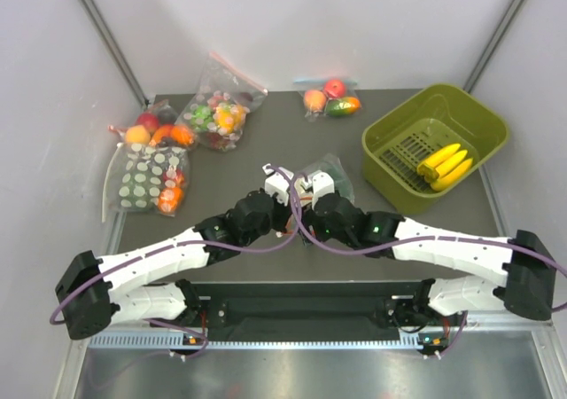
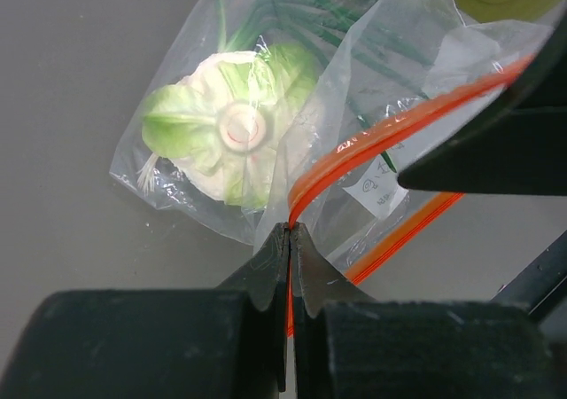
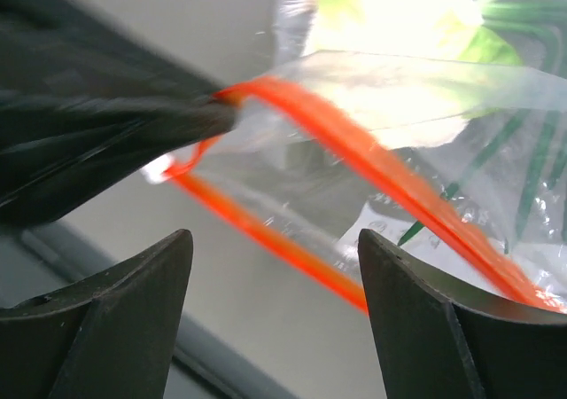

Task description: Open the zip-top bag and remove the fake food

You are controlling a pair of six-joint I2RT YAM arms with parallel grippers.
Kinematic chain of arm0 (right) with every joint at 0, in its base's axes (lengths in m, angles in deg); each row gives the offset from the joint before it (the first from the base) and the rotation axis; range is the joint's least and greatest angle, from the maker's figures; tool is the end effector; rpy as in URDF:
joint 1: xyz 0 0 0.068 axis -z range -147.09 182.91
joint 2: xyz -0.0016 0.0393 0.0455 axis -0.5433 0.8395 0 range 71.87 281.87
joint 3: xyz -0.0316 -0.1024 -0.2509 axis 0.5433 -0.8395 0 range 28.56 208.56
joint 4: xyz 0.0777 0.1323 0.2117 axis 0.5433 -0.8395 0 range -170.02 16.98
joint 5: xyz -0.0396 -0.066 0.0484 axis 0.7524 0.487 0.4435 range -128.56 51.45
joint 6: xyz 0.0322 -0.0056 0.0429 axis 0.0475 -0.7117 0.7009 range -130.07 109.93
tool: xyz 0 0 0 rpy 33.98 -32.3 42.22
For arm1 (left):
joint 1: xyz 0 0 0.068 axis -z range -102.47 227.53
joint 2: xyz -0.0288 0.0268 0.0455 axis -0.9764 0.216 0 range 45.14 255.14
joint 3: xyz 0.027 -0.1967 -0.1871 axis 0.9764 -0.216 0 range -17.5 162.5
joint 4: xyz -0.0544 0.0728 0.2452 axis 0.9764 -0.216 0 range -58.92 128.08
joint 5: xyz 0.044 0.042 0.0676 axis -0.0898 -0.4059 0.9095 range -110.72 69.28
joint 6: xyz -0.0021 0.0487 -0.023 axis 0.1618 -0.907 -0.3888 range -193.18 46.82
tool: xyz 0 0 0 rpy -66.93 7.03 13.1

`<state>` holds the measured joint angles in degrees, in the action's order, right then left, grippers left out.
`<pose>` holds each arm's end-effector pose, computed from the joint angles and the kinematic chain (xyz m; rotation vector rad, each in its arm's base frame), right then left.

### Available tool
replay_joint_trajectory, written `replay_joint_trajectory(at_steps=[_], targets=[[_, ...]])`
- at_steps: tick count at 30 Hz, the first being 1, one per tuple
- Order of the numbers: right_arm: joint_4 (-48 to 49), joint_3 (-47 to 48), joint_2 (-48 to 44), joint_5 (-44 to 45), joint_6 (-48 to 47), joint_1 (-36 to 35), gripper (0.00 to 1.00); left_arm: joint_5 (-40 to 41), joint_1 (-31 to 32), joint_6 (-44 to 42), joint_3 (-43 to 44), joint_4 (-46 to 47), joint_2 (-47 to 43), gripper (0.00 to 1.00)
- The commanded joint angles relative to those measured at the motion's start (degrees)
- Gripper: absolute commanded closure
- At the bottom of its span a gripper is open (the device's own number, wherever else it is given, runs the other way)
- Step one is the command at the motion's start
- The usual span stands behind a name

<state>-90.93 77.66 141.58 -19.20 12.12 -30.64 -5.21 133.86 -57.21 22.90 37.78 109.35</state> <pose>0.1277 0.2302 0.2640 -0.6157 2.1501 0.4526 0.1478 -0.2048 0.2629 0.5268 1.9469 -0.5472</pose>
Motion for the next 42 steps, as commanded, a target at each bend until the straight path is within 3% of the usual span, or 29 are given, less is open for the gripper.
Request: replay_joint_trajectory(at_steps=[1, 13, 28, 42], targets=[[5.8, 0.0, 3.0, 6.3, 1.0, 1.7, 0.25, 1.2, -0.2, 0.1, 1.4, 0.5, -2.6, 1.00], [17.5, -2.0, 8.6, 8.9, -1.0, 8.7, 0.27, 1.5, -0.3, -0.5, 1.1, -4.3, -5.8, 1.00], [29.1, -0.3, 16.4, 11.9, -6.4, 6.9, 0.41, 1.3, -0.3, -0.1, 1.3, -4.5, -5.1, 1.00], [37.0, 0.3, 22.1, 13.8, -11.2, 5.1, 0.37, -0.4, -1.1, 0.2, 0.7, -4.5, -5.5, 1.00]])
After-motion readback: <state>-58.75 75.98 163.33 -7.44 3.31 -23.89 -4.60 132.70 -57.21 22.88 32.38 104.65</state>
